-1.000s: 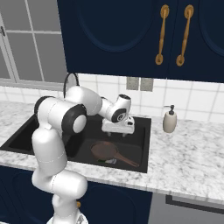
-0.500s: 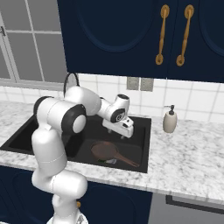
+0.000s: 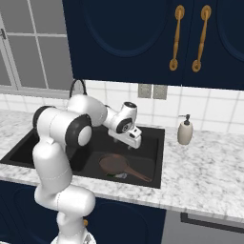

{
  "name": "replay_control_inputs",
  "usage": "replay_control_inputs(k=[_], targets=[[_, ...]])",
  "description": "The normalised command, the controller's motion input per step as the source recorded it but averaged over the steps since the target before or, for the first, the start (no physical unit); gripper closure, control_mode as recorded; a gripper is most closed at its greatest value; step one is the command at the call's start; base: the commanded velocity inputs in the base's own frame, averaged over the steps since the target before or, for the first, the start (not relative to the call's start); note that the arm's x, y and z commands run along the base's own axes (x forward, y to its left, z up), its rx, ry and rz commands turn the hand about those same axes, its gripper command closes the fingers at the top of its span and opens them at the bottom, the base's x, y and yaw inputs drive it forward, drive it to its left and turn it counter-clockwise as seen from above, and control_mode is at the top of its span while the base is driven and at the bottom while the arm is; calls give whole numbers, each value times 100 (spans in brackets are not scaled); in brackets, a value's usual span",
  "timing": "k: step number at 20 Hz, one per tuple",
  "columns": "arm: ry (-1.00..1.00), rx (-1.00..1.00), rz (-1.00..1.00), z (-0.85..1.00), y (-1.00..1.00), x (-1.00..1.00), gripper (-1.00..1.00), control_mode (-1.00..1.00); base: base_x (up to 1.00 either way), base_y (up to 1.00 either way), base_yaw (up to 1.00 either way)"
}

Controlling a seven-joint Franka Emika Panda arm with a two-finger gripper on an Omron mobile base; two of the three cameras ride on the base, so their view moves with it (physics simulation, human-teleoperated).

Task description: Pick the pan and sponge and place them into the sink. Then turn on the water.

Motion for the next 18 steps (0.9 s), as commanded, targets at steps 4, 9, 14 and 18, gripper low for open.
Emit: replay_control_inputs(k=[4,9,14,18], targets=[[-19,22,0,17,30,0,-100,-100,0,0,0],[-15,23,5,7,48,2,-100,-100,0,0,0],[-5,11,0,3,21,1,-100,-100,0,0,0],[0,-3,0,0,6,0,-100,-100,0,0,0]])
